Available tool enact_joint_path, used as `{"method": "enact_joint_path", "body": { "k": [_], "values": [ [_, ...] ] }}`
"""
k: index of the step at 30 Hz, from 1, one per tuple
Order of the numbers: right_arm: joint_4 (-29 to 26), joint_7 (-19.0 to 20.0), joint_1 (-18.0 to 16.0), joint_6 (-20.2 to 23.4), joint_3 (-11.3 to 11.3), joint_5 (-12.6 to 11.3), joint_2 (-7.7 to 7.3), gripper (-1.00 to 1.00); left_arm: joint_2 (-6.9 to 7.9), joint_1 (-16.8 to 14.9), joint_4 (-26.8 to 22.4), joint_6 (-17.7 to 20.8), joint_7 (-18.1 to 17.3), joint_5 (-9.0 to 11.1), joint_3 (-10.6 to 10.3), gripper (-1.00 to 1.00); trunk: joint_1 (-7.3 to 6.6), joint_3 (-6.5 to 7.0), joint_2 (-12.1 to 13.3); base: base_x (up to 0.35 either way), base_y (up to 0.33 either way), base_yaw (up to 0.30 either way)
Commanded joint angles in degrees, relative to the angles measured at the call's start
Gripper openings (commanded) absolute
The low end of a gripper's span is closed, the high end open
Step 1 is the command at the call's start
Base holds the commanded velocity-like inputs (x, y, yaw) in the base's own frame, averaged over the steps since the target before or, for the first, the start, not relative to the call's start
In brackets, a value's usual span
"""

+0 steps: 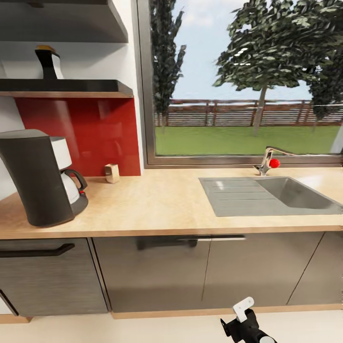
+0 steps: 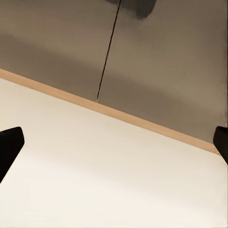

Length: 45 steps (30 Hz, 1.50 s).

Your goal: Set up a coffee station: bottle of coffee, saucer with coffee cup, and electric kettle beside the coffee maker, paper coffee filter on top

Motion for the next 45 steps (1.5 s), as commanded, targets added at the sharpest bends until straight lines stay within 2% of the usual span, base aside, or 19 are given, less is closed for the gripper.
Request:
{"method": "enact_joint_path", "body": {
  "k": [1,14,17,22,45],
  "values": [
    [-0.11,0.12,-0.02,0.31,0.1,0.6,-0.04,1.0,-0.06,0.02,-0.17,0.45,-0.22,0.42,0.27,1.0,0.0,-0.06,-0.03,0.0,-0.309,0.0],
    [-0.11,0.12,-0.02,0.31,0.1,0.6,0.07,1.0,-0.06,0.02,-0.17,0.45,-0.22,0.42,0.2,1.0,0.0,-0.06,-0.03,0.0,-0.309,0.0],
    [-0.11,0.12,-0.02,0.31,0.1,0.6,0.12,1.0,-0.06,0.02,-0.17,0.17,-0.22,0.44,-1.09,1.0,0.0,-0.06,-0.03,0.0,-0.309,0.0],
    [-0.1,0.1,-0.02,0.31,0.1,0.6,0.13,1.0,-0.06,0.02,-0.17,-0.61,-0.22,0.5,-1.64,1.0,0.0,-0.06,-0.03,0.0,-0.309,0.0],
    [0.97,0.16,-0.02,0.22,0.34,0.6,0.13,1.0,-0.06,0.02,-0.17,-0.69,-0.22,0.42,-1.76,1.0,0.0,-0.06,-0.03,0.0,-0.309,0.0]
  ]
}}
